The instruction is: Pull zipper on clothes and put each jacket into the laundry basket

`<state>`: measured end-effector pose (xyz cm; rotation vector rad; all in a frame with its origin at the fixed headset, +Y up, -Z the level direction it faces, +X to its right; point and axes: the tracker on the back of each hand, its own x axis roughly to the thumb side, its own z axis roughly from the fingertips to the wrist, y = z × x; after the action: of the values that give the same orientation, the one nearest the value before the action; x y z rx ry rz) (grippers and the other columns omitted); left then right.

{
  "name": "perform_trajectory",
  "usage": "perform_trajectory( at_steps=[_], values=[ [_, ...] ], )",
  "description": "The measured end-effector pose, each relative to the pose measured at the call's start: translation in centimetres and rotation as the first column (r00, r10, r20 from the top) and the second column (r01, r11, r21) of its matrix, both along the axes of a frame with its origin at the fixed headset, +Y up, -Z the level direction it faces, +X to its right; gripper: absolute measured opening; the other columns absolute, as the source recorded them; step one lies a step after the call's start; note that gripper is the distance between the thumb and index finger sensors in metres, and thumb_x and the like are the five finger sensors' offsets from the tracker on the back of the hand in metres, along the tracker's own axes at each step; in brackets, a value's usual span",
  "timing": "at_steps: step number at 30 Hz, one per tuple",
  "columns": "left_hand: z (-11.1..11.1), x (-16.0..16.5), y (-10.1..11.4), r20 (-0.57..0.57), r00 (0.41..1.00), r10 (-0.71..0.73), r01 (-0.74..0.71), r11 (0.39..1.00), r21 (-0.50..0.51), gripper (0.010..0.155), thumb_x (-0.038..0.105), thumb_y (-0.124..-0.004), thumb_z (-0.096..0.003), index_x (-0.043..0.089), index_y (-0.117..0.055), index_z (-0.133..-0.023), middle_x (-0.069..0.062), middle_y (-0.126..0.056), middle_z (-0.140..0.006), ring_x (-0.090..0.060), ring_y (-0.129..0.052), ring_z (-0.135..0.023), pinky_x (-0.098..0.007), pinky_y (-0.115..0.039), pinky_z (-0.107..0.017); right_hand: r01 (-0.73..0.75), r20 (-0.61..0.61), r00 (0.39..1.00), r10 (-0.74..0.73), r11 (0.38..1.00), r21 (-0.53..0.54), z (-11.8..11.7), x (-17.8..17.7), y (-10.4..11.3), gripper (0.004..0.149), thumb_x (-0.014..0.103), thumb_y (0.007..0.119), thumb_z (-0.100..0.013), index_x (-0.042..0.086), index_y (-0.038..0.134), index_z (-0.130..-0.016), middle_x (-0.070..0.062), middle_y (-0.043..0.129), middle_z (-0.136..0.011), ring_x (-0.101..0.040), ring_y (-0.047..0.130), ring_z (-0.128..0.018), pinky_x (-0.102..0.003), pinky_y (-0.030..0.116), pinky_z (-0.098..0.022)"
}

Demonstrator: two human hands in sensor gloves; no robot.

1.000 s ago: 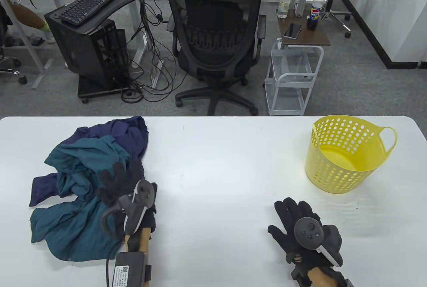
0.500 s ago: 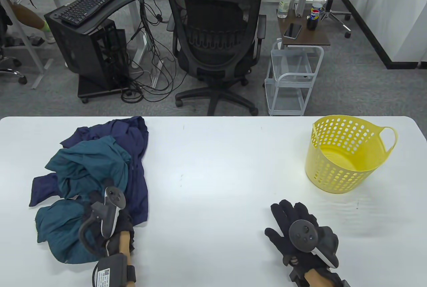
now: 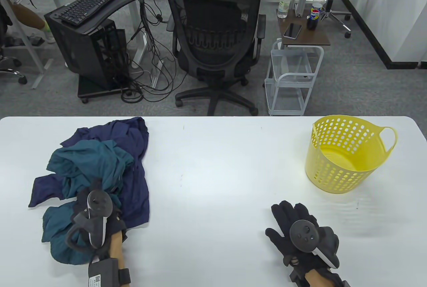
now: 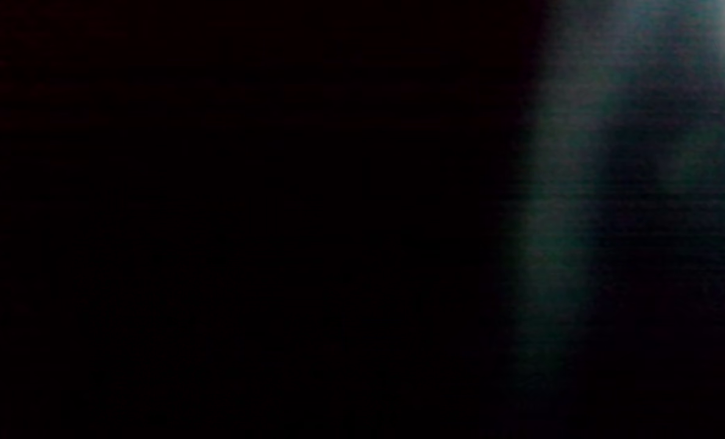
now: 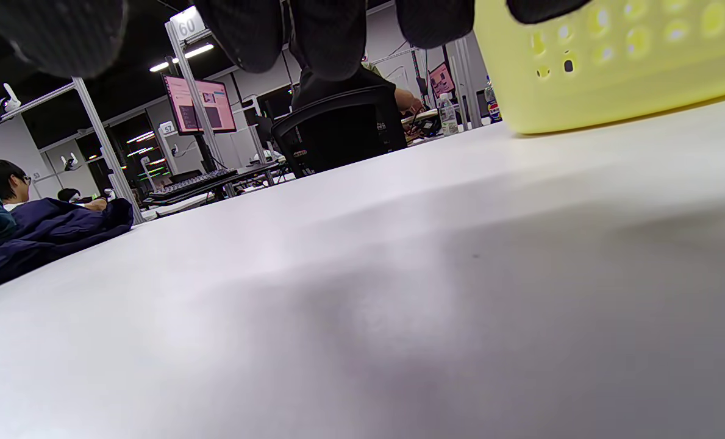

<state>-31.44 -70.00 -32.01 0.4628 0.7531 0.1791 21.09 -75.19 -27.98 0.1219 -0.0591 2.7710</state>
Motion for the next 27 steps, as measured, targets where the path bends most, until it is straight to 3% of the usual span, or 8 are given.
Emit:
perform_trajectory(
  at_steps=[10,17,21,27],
  values=[
    [2.3,0.9,5.5,0.102,0.995,-0.009,-0.013,0.975,0.221,0.04,0.045,-0.082,-0.0421,0.054,-0.077,-0.08,0.029,-0.083,-0.091,-0.009,-0.095,-0.07,-0.04,-0.084,-0.055,0.013,0.011,1.0,-0.013,1.0,-0.011,0.0,0.4,0.1,0.073,0.067,0.069,-0.048,0.036,0.05,-0.111,0.002,0.049,-0.123,-0.046,0.039,-0.109,-0.07,0.041,-0.072],
    [4.4,4.7,10.0,0.292,0.955,-0.054,-0.066,0.92,0.387,0.038,0.045,-0.084,-0.0407,0.054,-0.082,-0.077,0.025,-0.089,-0.088,-0.011,-0.098,-0.064,-0.039,-0.087,-0.05,0.023,0.01,1.0,-0.023,1.0,-0.012,0.1,0.5,0.2,0.073,0.067,0.069,-0.048,0.036,0.051,-0.111,0.002,0.049,-0.123,-0.046,0.039,-0.109,-0.07,0.041,-0.072],
    [5.0,8.1,11.3,0.496,0.868,0.028,-0.255,0.881,0.397,0.037,0.044,-0.086,-0.0406,0.052,-0.084,-0.077,0.022,-0.091,-0.087,-0.013,-0.099,-0.06,-0.04,-0.088,-0.047,0.028,0.011,1.0,-0.028,0.999,-0.019,0.1,0.6,0.2,0.072,0.067,0.069,-0.048,0.036,0.051,-0.111,0.002,0.049,-0.123,-0.046,0.039,-0.109,-0.07,0.041,-0.072],
    [5.0,15.6,11.2,0.75,0.656,0.086,-0.389,0.89,0.238,0.037,0.044,-0.086,-0.0411,0.05,-0.084,-0.078,0.019,-0.092,-0.086,-0.014,-0.101,-0.058,-0.04,-0.09,-0.044,0.035,0.025,0.999,-0.034,0.999,-0.03,0.1,1.0,0.2,0.072,0.066,0.07,-0.048,0.035,0.051,-0.111,0.002,0.049,-0.123,-0.046,0.039,-0.109,-0.069,0.041,-0.072]
  ],
)
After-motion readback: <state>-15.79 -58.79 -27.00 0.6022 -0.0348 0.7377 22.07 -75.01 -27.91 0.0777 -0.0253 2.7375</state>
